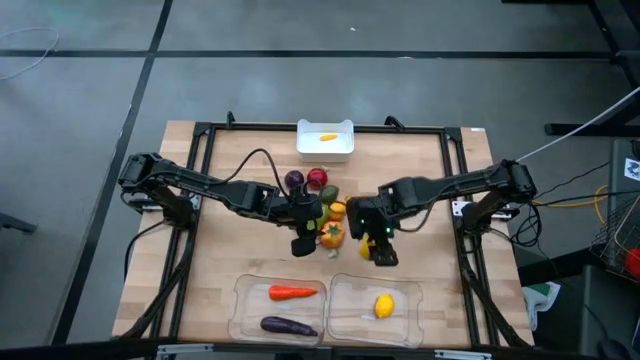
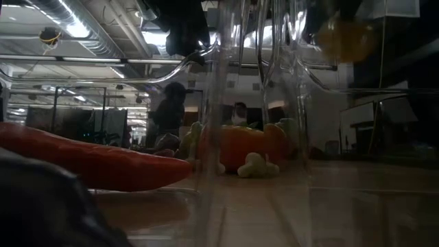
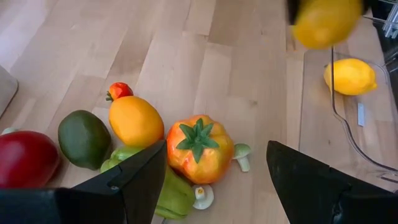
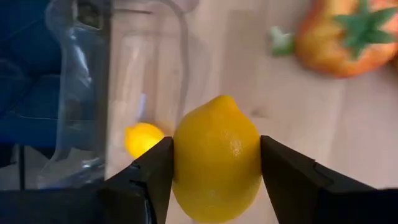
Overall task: Sort produce into baskets
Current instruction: Put the right yellow lemon into the right transparent bin
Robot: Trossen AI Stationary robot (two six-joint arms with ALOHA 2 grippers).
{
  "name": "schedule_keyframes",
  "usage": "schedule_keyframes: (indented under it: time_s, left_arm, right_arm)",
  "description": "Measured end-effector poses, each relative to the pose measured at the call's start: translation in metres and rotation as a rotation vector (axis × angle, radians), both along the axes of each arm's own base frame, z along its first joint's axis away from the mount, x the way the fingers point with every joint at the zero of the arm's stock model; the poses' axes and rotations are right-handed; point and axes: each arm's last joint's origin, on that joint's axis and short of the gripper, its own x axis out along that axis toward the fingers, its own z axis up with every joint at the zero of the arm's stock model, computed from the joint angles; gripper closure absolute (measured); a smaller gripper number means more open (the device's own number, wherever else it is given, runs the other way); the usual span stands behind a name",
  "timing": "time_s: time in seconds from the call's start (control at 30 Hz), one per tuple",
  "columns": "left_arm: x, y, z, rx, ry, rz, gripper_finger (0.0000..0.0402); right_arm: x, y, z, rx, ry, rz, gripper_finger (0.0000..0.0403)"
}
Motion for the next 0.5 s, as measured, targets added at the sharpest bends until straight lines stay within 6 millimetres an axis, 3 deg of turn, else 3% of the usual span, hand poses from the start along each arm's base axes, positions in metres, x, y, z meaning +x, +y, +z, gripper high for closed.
schedule_keyframes:
  time_s: [0.5]
  left_arm:
    - [0.0,0.0,0.0,0.0,0.0,0.0,0.013]
  right_arm:
    - [-0.04,0.102,-0.003,-0.072,0.051,0.061,0.0196]
